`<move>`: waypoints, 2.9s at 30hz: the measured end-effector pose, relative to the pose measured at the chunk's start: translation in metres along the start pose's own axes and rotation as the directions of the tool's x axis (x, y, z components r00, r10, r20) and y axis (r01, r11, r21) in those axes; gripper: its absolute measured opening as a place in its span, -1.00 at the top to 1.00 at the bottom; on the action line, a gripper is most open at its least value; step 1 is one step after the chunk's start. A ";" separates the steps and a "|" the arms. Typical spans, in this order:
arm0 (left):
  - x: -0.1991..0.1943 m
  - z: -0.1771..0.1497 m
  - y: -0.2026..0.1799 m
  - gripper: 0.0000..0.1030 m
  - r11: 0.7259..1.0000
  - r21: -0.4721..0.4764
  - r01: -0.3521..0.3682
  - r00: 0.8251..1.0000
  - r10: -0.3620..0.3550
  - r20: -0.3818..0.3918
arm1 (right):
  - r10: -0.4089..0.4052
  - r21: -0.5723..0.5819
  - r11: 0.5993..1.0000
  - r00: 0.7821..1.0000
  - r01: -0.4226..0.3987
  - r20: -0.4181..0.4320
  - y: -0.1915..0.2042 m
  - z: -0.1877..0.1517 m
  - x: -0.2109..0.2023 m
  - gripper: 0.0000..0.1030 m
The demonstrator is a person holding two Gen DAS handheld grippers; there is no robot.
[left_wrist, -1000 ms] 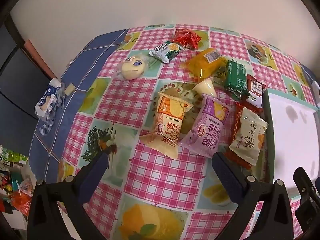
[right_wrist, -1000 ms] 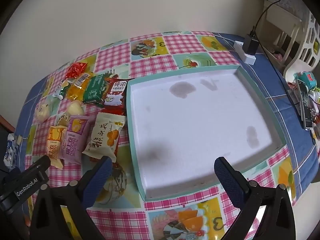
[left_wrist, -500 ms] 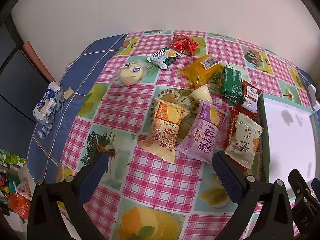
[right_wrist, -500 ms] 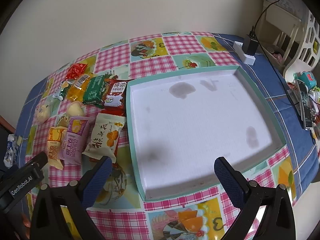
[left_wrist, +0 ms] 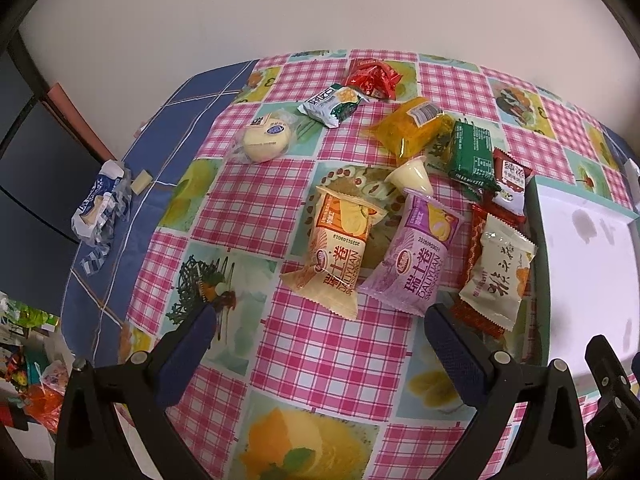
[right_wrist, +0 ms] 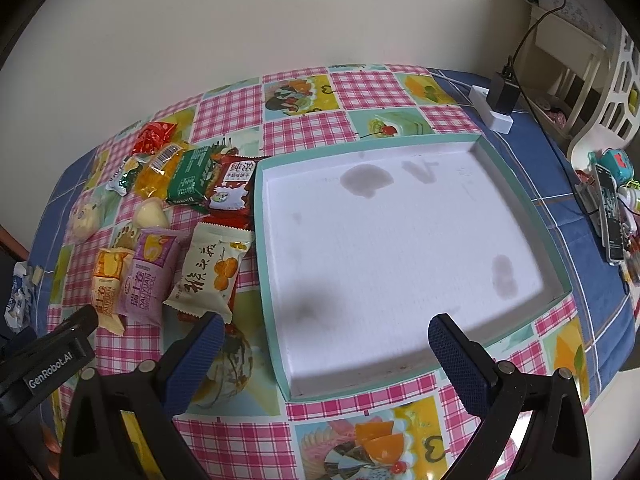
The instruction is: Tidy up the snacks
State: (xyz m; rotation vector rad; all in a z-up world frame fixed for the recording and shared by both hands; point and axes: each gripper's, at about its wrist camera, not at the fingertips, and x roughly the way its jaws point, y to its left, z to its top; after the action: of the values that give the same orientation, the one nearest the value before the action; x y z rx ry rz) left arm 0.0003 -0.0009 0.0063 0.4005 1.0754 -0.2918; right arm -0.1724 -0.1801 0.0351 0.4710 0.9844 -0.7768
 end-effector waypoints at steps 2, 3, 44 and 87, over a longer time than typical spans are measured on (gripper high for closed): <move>0.001 0.000 0.001 -1.00 1.000 -0.001 -0.006 1.000 0.006 -0.004 | -0.001 -0.001 1.000 1.000 0.001 -0.002 0.000 0.000 0.001 -1.00; 0.001 0.000 0.001 -1.00 1.000 -0.001 -0.007 1.000 0.007 -0.005 | -0.002 -0.002 1.000 1.000 0.002 -0.003 0.000 0.000 0.001 -1.00; 0.002 0.000 -0.002 -1.00 1.000 0.016 -0.017 1.000 0.017 -0.012 | -0.024 -0.051 0.998 1.000 0.024 -0.009 0.006 -0.001 0.003 -1.00; 0.077 0.037 -0.054 -0.69 0.982 -0.098 0.161 0.969 -0.176 -0.172 | 0.160 0.111 0.983 0.981 -0.147 -0.112 0.037 0.059 0.077 -0.66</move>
State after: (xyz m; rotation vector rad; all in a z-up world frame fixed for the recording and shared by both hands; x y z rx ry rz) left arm 0.0413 -0.0690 -0.0559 0.2643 1.2982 -0.3660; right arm -0.0862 -0.2237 -0.0031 0.6811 1.0104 -0.6671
